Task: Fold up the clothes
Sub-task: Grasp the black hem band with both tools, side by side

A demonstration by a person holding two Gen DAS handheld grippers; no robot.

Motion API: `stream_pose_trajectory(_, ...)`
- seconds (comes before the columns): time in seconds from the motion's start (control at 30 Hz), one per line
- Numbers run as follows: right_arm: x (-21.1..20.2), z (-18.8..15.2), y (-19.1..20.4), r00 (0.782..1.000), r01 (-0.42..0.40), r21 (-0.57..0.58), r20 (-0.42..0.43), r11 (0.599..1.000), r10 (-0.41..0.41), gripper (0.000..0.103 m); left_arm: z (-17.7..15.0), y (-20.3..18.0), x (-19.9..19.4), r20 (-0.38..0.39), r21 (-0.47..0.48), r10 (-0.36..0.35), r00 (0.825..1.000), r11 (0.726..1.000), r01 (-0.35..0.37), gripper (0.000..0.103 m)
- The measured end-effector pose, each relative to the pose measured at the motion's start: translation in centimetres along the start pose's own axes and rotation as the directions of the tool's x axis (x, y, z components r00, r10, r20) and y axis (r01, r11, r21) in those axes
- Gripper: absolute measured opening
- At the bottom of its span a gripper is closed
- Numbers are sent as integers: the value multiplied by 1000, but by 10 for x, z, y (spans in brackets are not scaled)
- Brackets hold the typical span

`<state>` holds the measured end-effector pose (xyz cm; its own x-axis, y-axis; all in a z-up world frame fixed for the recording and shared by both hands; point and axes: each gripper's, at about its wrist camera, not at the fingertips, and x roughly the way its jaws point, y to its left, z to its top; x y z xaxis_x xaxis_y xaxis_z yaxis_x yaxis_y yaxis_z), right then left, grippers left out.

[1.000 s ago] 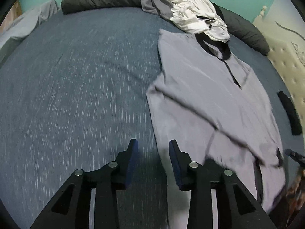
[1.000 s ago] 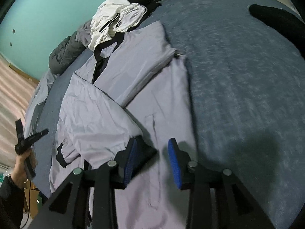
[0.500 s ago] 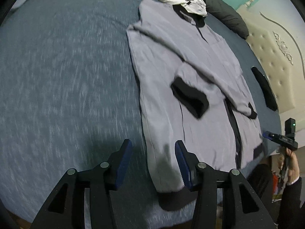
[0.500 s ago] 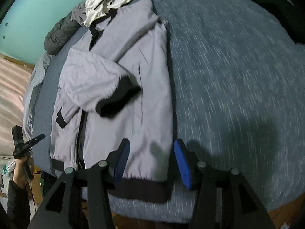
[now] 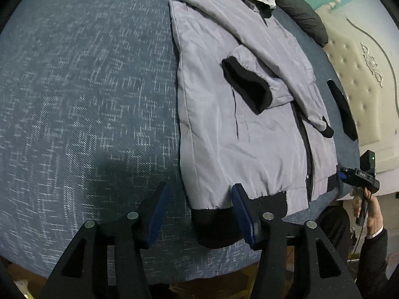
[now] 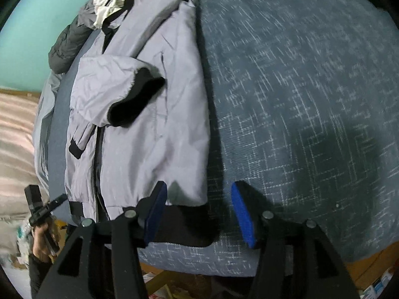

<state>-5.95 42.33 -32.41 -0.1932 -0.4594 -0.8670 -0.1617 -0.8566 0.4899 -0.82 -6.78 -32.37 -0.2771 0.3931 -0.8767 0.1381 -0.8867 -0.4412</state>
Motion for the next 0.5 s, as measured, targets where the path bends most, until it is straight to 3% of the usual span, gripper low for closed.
stream_pose_trajectory(0.23,3,0,8,1000,-19,-24,-21,1000,19,55,-8,-9,17,-32,15,-8,999,1000,9,53)
stream_pose_trajectory(0.5,13,-5,13,998,-40,-33,-40,999,39,54,-16,-19,24,-26,-2,-16,1000,1000,16,35)
